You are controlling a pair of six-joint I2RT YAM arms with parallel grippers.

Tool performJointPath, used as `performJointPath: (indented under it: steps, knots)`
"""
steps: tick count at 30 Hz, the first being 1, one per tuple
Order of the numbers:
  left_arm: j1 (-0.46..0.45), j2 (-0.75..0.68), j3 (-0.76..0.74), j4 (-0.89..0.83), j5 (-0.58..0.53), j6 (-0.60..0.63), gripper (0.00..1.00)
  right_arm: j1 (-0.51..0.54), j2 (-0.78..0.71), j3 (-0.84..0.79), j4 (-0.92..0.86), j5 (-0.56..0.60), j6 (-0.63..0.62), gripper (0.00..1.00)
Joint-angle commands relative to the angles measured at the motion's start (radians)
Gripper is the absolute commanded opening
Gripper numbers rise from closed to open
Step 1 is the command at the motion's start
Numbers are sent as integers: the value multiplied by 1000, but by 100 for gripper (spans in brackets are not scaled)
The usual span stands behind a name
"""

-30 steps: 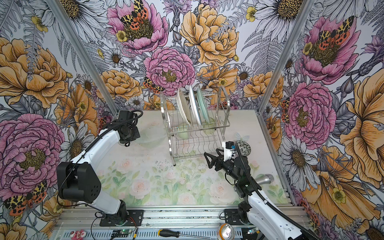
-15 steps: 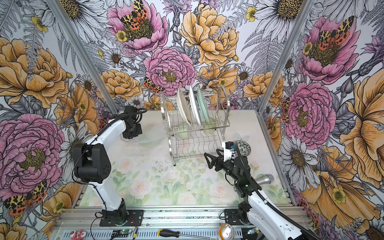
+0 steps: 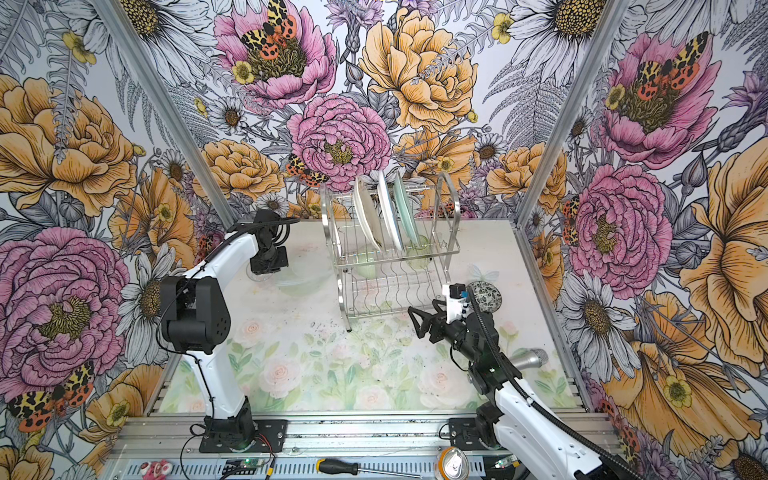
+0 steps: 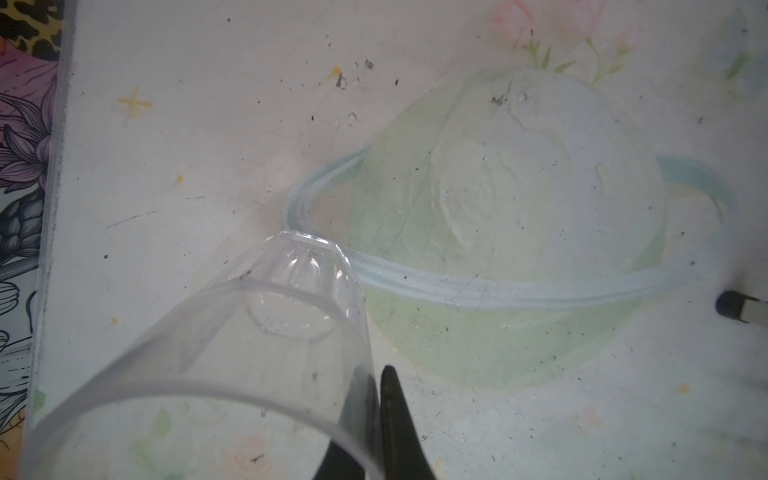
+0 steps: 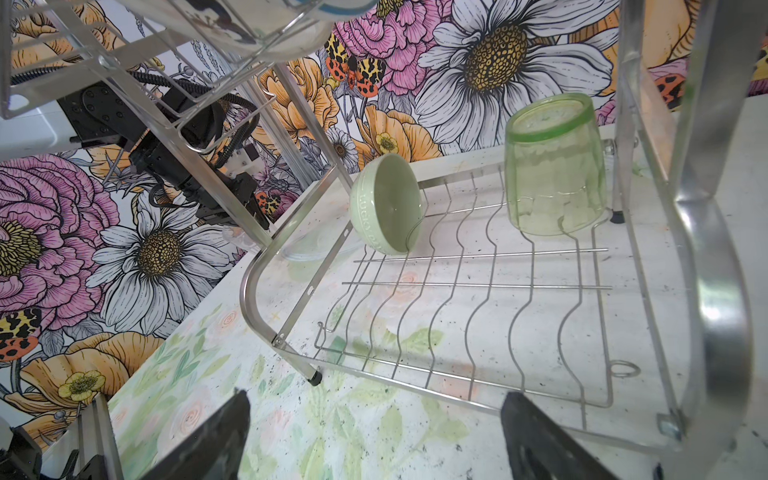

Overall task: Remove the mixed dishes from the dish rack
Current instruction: 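Lower the clear cup onto the table and open the left gripper, then lift the left gripper off the cup while the right gripper moves toward the rack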

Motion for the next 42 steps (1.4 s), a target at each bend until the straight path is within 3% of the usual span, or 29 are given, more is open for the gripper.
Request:
performJointPath:
  steps: [1, 12, 18, 22, 25, 29, 36, 42]
  knots:
    - [12, 25, 40, -9, 17, 23, 2, -8, 3, 20, 10, 15, -12, 95]
    - [29, 58, 45, -12, 37, 43, 6, -7, 5, 22, 6, 21, -12, 95]
    - [34, 59, 53, -10, 43, 52, 27, -7, 22, 26, 6, 24, -11, 96]
    - [34, 60, 59, -11, 41, 58, 31, -8, 28, 31, 6, 26, -11, 95]
    - [31, 41, 56, -10, 51, 57, 51, -8, 31, 35, 1, 27, -10, 95]
    - [14, -18, 39, -9, 35, 58, 98, -9, 36, 48, -5, 32, -9, 95]
    - [-9, -192, -42, 10, 36, 29, 99, -16, 59, 65, -6, 69, -24, 96]
    - [-57, -393, -272, 236, 41, -56, 99, -26, 59, 80, -11, 82, -109, 96]
